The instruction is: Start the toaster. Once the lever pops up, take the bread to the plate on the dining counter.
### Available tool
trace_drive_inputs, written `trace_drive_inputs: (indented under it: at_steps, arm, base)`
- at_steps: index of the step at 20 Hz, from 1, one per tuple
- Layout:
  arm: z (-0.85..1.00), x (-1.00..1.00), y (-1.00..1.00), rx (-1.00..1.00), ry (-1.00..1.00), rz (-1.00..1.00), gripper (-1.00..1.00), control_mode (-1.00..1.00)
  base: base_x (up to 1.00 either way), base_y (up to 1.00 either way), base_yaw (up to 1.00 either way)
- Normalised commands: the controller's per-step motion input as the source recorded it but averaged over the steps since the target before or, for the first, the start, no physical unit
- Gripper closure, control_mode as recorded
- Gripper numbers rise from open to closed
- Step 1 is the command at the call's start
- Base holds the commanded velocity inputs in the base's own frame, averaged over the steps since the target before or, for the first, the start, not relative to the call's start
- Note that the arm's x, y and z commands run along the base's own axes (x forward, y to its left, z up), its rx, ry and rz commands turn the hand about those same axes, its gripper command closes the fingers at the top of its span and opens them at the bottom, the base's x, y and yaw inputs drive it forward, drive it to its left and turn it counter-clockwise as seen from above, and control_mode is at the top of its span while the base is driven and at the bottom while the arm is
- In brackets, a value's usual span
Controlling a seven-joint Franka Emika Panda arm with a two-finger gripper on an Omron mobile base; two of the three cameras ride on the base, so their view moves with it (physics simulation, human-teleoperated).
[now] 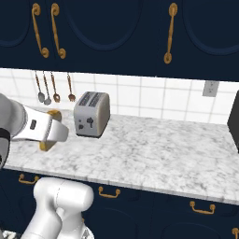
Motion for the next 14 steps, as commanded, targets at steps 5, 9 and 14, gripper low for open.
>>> trace_drive_inputs:
  at_steps: [5, 9, 14]
  arm:
    - [0.00, 0.00, 0.00, 0.00, 0.00, 0.00, 1.00, 1.00]
    - [0.00, 0.00, 0.00, 0.00, 0.00, 0.00, 1.00, 1.00]
    - [0.00, 0.00, 0.00, 0.00, 0.00, 0.00, 1.00, 1.00]
  base:
    - [-0.87, 0.02, 0.11]
    - [-0.82, 0.50, 0.64]
    - [-0.47, 0.55, 0.95]
